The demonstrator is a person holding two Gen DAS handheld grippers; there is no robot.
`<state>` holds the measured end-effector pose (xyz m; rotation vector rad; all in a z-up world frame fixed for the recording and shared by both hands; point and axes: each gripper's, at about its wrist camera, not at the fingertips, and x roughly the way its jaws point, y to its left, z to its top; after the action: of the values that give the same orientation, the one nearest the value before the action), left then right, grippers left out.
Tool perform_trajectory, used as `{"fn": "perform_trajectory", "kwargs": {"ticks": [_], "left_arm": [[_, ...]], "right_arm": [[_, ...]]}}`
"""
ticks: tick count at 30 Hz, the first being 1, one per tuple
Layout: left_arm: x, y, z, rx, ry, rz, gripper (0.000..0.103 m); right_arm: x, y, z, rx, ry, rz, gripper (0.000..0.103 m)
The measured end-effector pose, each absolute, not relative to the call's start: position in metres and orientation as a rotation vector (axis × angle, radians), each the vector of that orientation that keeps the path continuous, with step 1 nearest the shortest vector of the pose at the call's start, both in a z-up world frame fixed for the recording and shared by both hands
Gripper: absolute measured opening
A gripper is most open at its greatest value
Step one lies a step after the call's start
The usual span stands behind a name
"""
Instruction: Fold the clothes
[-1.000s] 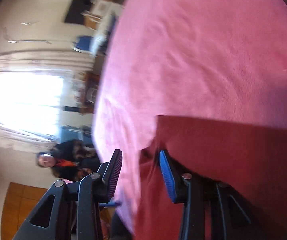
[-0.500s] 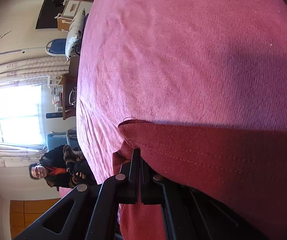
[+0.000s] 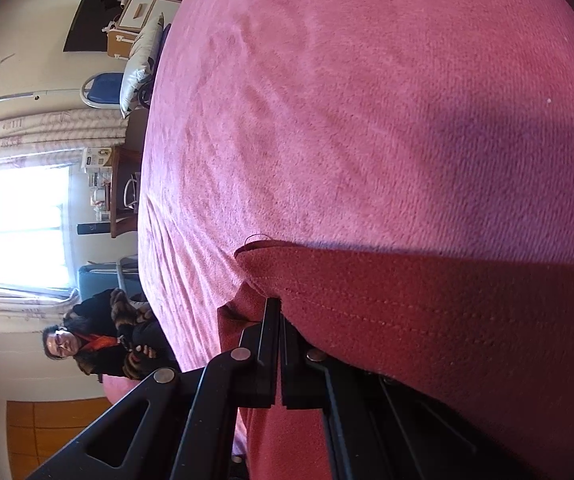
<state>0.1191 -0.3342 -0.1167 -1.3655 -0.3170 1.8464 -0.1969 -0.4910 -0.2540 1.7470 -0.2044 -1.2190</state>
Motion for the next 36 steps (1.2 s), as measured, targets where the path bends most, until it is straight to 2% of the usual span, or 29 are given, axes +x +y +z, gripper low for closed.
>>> {"fn": "perform_trajectory", "kwargs": {"ticks": [3,5,6,7,10,12,15,18,20,23,25,28,31,33,36], "left_arm": [[0.121,-0.339,-0.113,-1.4,-0.271,1.881,0.103],[0.124,-0.346,-0.111,-1.455,-0.292,1.882,0.103],[0.127,-0.352,-0.112,-1.497,-0.304,1.878,0.103],[0.134,-0.359,-0.11,-1.525,-0.307,1.889,0.103],[0.151,-0.38,-0.099,-1.539,-0.319,2.003,0.103],[0.151,-0.39,-0.081,-1.447,-0.394,2.164,0.103],[0.128,-0.379,-0.054,-1.273,-0.459,2.428,0.103],[0.091,-0.348,-0.047,-1.127,-0.483,2.594,0.103],[0.066,-0.327,-0.058,-1.128,-0.44,2.68,0.103],[0.042,-0.315,-0.094,-1.331,-0.347,2.741,0.103],[0.042,-0.315,-0.113,-1.463,-0.225,2.773,0.103],[0.061,-0.322,-0.116,-1.508,-0.087,2.801,0.103],[0.085,-0.351,-0.105,-1.501,-0.261,2.848,0.103],[0.102,-0.372,-0.091,-1.452,-0.401,2.95,0.103],[0.114,-0.396,-0.077,-1.434,-0.58,3.107,0.103]], "right_arm": [[-0.196,-0.489,-0.251,1.719,-0.196,-1.228,0.0],[-0.193,-0.487,-0.241,1.672,-0.181,-1.234,0.005],[-0.191,-0.484,-0.233,1.636,-0.183,-1.238,0.018],[-0.189,-0.479,-0.22,1.587,-0.194,-1.242,0.027],[-0.177,-0.441,-0.18,1.377,-0.284,-1.284,0.027],[-0.169,-0.406,-0.16,1.264,-0.352,-1.328,0.029],[-0.157,-0.351,-0.166,1.252,-0.405,-1.443,0.034],[-0.153,-0.308,-0.184,1.264,-0.476,-1.486,0.034],[-0.154,-0.287,-0.191,1.278,-0.508,-1.509,0.034],[-0.165,-0.258,-0.205,1.326,-0.554,-1.528,0.034],[-0.176,-0.235,-0.212,1.342,-0.56,-1.562,0.034],[-0.198,-0.191,-0.223,1.354,-0.571,-1.642,0.032],[-0.227,-0.131,-0.23,1.362,-0.639,-1.763,0.032],[-0.243,-0.086,-0.23,1.347,-0.779,-1.814,0.033],[-0.247,-0.035,-0.212,1.249,-0.854,-1.904,0.044]]}}
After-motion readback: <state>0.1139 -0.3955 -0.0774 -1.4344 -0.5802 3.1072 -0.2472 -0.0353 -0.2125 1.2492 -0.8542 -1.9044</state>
